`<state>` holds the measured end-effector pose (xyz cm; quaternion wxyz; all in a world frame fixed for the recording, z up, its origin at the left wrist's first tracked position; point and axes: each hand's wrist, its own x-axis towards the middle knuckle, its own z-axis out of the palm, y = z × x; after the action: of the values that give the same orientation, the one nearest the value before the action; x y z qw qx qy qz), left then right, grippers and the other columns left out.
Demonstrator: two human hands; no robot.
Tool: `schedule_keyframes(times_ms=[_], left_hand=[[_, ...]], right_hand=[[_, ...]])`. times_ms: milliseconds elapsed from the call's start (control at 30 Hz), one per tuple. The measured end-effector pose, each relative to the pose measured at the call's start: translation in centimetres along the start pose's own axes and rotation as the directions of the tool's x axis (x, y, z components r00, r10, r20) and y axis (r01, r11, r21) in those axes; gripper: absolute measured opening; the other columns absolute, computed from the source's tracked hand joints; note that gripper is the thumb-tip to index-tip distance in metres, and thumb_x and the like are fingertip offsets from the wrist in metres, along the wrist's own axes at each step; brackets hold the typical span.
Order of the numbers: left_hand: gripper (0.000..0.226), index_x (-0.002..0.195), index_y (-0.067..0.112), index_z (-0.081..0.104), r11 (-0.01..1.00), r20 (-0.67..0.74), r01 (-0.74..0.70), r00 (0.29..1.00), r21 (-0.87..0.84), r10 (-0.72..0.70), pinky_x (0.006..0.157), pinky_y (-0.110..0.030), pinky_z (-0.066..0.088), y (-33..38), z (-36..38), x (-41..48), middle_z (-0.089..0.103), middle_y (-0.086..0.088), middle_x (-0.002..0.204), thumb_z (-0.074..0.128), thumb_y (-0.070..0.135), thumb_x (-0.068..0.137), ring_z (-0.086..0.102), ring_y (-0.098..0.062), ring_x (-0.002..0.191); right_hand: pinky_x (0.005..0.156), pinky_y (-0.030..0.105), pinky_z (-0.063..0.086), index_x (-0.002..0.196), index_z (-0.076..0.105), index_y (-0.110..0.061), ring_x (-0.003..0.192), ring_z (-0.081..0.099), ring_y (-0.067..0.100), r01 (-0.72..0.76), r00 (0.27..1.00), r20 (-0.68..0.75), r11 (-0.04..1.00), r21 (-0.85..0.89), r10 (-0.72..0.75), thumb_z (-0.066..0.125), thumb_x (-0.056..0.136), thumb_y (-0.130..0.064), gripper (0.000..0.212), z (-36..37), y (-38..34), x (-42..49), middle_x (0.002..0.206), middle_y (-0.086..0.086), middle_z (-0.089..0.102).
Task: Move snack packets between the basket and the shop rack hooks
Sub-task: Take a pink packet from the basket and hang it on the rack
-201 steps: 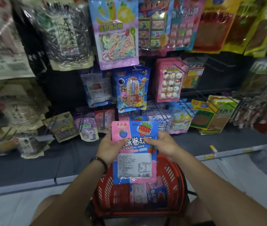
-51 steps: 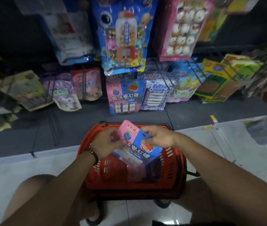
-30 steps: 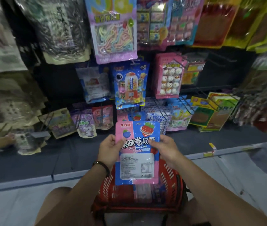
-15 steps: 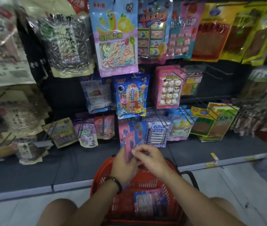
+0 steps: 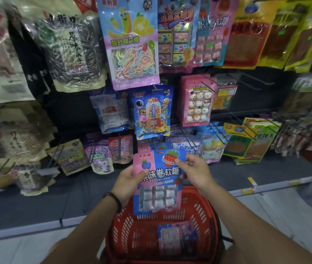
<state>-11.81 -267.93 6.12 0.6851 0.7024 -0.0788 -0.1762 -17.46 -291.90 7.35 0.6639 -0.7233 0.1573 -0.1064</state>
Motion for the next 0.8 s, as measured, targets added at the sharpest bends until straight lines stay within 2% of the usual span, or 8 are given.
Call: schedule_keyframes(times_ms=[133,233,333,467,567,667,700,800], left_hand=[[0.017,0.109,0.021,0.08,0.993,-0.095,-0.034,0.995,0.114,0.045,0.072,-0.03,0.063,0.2,-0.2,1.1,0.083,0.008,0.094,0.074,0.032,0.098,0.078,-0.016,0.087],[0.01,0.103,0.03,0.082,0.932,-0.138,-0.086,0.98,0.351,0.142,0.08,-0.038,0.064,-0.4,-0.8,2.8,0.082,0.008,0.091,0.078,0.035,0.095,0.078,-0.014,0.084],[0.01,0.103,0.031,0.084,0.838,-0.151,-0.095,0.967,0.537,0.206,0.081,-0.022,0.055,-1.0,-0.8,4.6,0.077,0.019,0.091,0.079,0.034,0.095,0.07,0.002,0.085],[0.014,0.098,0.03,0.081,0.84,-0.165,-0.083,0.966,0.537,0.201,0.069,0.002,0.042,-2.8,-0.9,8.1,0.068,0.036,0.071,0.078,0.017,0.096,0.065,0.017,0.074],[0.016,0.101,0.013,0.084,0.872,-0.166,-0.076,0.97,0.483,0.177,0.069,-0.004,0.05,-4.6,-0.9,10.4,0.072,0.023,0.08,0.073,0.002,0.097,0.066,0.004,0.076],[0.016,0.094,0.027,0.084,0.909,-0.141,-0.047,0.983,0.415,0.115,0.088,-0.039,0.063,-6.9,-1.1,12.5,0.081,0.008,0.092,0.078,0.012,0.096,0.076,-0.013,0.089],[0.014,0.094,0.033,0.083,0.909,-0.124,-0.019,0.989,0.417,0.078,0.091,-0.044,0.062,-7.6,-1.4,13.1,0.082,0.009,0.096,0.078,0.021,0.096,0.076,-0.012,0.093],[0.01,0.095,0.046,0.08,0.907,-0.099,0.025,0.995,0.42,0.019,0.095,-0.045,0.061,-8.9,-1.8,14.9,0.081,0.017,0.099,0.074,0.039,0.099,0.076,-0.008,0.099]], right_hand=[[0.062,0.036,0.063,0.093,0.072,-0.006,0.068,0.074,0.028,-0.036,0.999,0.025,0.999,0.036,0.035,0.073,0.1,-0.015,0.011,0.2,0.7,1.2,0.076,0.008,0.077],[0.075,0.042,0.065,0.091,0.074,-0.011,0.086,0.08,0.037,-0.024,1.0,0.019,1.0,0.019,0.023,0.075,0.098,-0.013,0.008,0.5,1.8,2.6,0.087,0.01,0.081],[0.082,0.046,0.067,0.089,0.079,-0.023,0.088,0.081,0.03,-0.002,1.0,-0.004,1.0,0.009,0.002,0.077,0.097,-0.012,0.014,0.9,3.1,3.9,0.088,0.004,0.081],[0.087,0.05,0.066,0.09,0.08,-0.028,0.09,0.08,0.033,0.002,0.999,-0.047,0.999,0.047,0.001,0.077,0.097,-0.014,0.016,2.0,4.4,5.9,0.093,0.01,0.08],[0.089,0.057,0.064,0.085,0.083,-0.031,0.094,0.078,0.04,-0.015,0.998,-0.057,0.999,0.051,0.018,0.079,0.096,-0.023,0.014,2.7,5.9,7.7,0.094,0.017,0.08],[0.09,0.071,0.056,0.084,0.081,-0.031,0.09,0.075,0.047,-0.056,0.998,-0.029,0.998,0.016,0.056,0.079,0.095,-0.035,0.013,3.3,8.6,9.6,0.088,0.025,0.074],[0.089,0.072,0.055,0.086,0.08,-0.029,0.089,0.074,0.049,-0.069,0.997,-0.027,0.998,0.002,0.069,0.08,0.091,-0.047,0.019,3.5,9.5,10.2,0.088,0.029,0.073],[0.083,0.066,0.057,0.089,0.08,-0.03,0.085,0.074,0.038,-0.104,0.994,-0.015,0.994,-0.029,0.104,0.073,0.063,-0.091,0.066,3.8,12.5,12.8,0.087,0.022,0.074]])
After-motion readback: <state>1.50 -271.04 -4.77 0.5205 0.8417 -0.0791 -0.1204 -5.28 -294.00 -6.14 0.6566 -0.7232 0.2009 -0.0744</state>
